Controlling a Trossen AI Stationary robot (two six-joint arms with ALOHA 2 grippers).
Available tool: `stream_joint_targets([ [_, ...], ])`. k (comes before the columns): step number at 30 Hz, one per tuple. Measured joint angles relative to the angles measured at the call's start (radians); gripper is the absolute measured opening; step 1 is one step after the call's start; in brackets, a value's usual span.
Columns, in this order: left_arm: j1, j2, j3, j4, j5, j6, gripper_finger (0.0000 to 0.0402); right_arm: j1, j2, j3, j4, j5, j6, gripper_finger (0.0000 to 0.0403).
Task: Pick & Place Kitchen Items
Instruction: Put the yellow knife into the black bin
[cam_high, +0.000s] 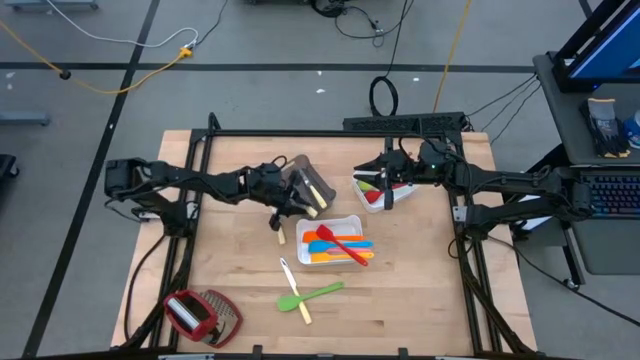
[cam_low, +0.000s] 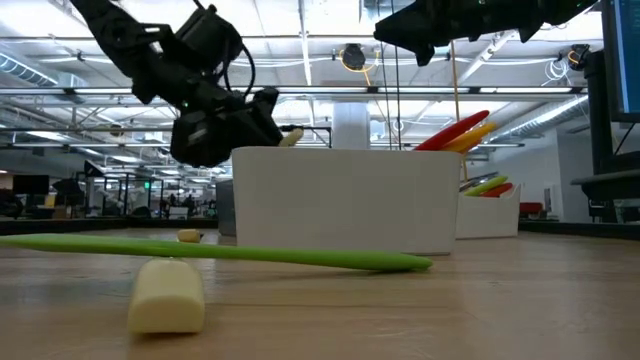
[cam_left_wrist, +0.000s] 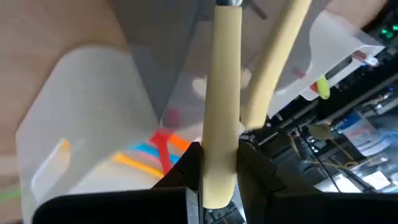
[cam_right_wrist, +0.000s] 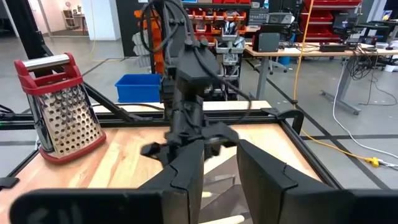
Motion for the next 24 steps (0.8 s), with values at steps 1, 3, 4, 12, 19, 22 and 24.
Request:
stream_joint_targets([
  [1,0.008,0.015,-0.001,0.024,-0.001,0.021,0.0052,0.000,0.000,0.000,0.000,0.000,0.000,0.0089],
  [3,0.026,0.040,-0.001,0.078,-0.009,0.056,0.0052,0.000,0.000,0.000,0.000,0.000,0.000,0.0089],
  [4,0.033,0.047,0.000,0.089,-0.011,0.067,0.0052,0.000,0.000,0.000,0.000,0.000,0.000,0.0089],
  [12,0.052,0.095,0.000,0.099,-0.066,0.090,0.0069,0.000,0.000,0.000,0.000,0.000,0.003,0.0089],
  [19,0.054,0.094,0.000,0.114,-0.056,0.121,0.0191,0.000,0.000,0.000,0.000,0.000,0.003,0.0089],
  [22,0.053,0.094,0.000,0.166,-0.031,0.143,0.0229,0.000,0.000,0.000,0.000,0.000,0.003,0.0089],
  [24,0.048,0.094,0.000,0.227,-0.029,0.148,0.0246,0.000,0.000,0.000,0.000,0.000,0.003,0.0089],
])
